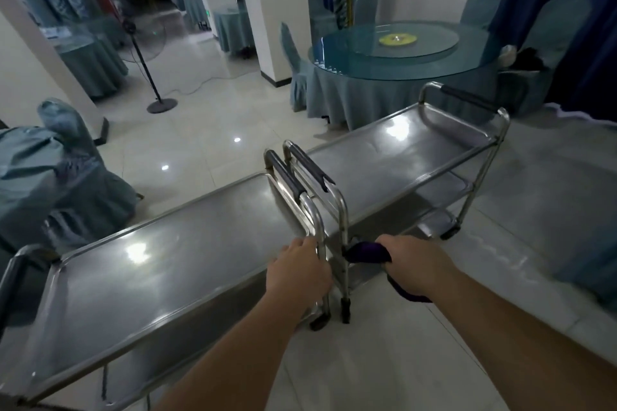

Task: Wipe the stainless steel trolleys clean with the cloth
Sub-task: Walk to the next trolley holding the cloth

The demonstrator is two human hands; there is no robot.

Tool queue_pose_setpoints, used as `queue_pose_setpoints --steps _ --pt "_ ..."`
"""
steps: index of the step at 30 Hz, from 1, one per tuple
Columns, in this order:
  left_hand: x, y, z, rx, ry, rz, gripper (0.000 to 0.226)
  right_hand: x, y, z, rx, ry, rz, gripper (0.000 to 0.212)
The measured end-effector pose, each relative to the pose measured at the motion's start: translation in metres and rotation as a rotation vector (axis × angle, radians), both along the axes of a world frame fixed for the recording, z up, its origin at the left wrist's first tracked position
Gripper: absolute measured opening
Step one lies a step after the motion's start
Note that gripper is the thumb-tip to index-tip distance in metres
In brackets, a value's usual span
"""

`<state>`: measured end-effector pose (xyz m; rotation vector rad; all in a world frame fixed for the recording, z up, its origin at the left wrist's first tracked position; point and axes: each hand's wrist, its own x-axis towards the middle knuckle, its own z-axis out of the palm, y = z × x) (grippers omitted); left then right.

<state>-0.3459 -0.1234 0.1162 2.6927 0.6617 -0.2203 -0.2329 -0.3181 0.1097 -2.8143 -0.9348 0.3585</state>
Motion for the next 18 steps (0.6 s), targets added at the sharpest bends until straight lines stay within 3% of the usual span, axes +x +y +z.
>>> queue_pose_setpoints --steps 7,18 --pt "0.063 0.029 -0.015 0.006 0.001 0.041 0.042 0.074 0.034 -0.018 0.017 0.051 0.045 0.020" --pt "0.166 0.149 -0.050 -0.058 0.027 0.115 0.048 0.197 0.153 -0.031 0.082 0.085 0.058 0.022"
